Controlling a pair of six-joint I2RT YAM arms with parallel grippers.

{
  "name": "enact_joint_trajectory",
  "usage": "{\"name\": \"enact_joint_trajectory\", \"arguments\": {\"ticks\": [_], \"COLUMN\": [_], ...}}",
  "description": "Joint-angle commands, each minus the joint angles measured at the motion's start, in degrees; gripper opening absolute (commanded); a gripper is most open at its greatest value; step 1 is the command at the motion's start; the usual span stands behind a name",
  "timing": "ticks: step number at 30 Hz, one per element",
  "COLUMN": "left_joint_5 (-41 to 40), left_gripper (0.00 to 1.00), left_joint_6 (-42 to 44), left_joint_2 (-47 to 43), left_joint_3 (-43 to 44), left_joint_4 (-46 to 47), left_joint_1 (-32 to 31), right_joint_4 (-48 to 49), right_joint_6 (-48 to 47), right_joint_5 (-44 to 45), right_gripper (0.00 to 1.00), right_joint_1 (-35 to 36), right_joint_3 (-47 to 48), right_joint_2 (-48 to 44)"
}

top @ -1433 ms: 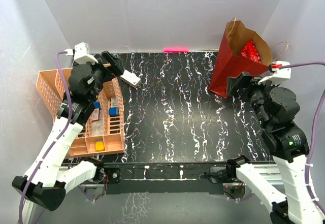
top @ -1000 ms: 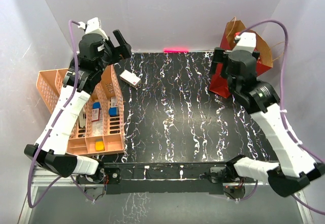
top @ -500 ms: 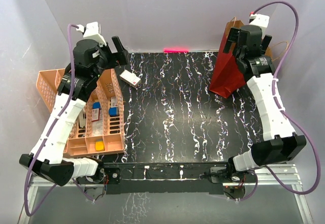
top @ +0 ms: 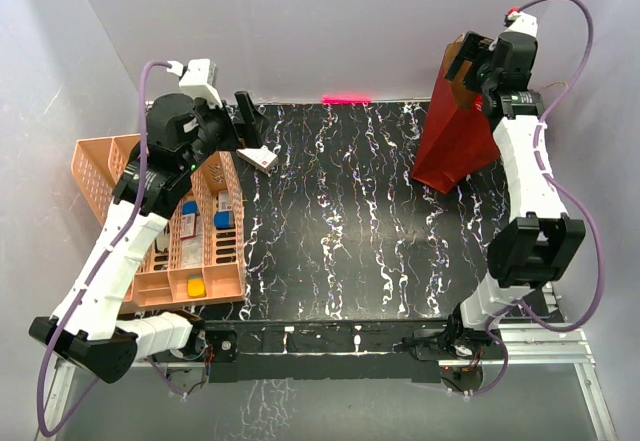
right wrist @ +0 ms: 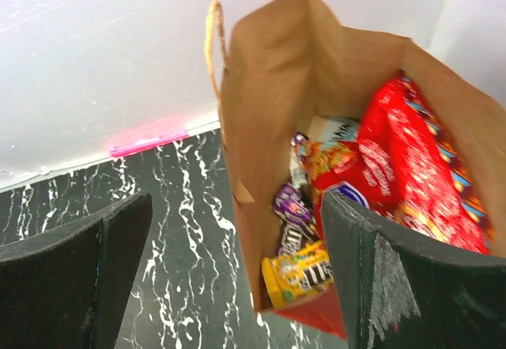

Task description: Take the snacks out of the paper bag

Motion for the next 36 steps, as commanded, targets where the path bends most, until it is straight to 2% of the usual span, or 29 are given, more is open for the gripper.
{"name": "enact_joint_trajectory", "arguments": {"ticks": [1,6,11,15,22,26,28,36], "left_joint_5": [1.4,0.9,-0.8,-2.4,-8.3,-8.9,-8.6,-8.3], "left_gripper": [0.98,0.98,0.99,0.98,0.98,0.98,0.98,0.98], "left_joint_6": [2.3,2.5,5.9,7.8,10.7,10.7,9.6,7.8], "left_joint_2": [-2.0,-1.9,-2.5,-4.2,-8.2,-9.7,-10.1,-12.3], "left_joint_3": [-0.2,-1.3,-5.4,-10.6,-17.9,-22.4,-24.4,-32.0], "left_joint_4": [1.5,3.0,6.8,13.2,24.4,29.0,30.2,34.9], "left_joint_1": [-1.2,-2.7,-6.4,-9.2,-11.1,-11.2,-11.4,-12.1], "right_joint_4": [10.8,13.0,15.3,14.3,14.5,13.3,13.7,13.0], "right_joint_6": [1.1,2.8,6.1,8.1,9.2,9.1,8.9,5.9], "right_joint_5": [-6.0,-4.4,-4.3,-2.1,-3.0,-4.9,-5.6,-13.2], "right_gripper": [0.91,0.90,0.80,0.69,0.46,0.16,0.08,0.08], "right_joint_1": [0.0,-0.2,-0.3,-0.3,-0.2,-0.2,-0.3,-0.2], "right_joint_3": [3.0,9.0,14.4,19.7,22.8,21.8,18.9,4.3], "right_joint_2": [3.5,11.8,17.3,21.2,24.2,22.6,20.4,6.4]}}
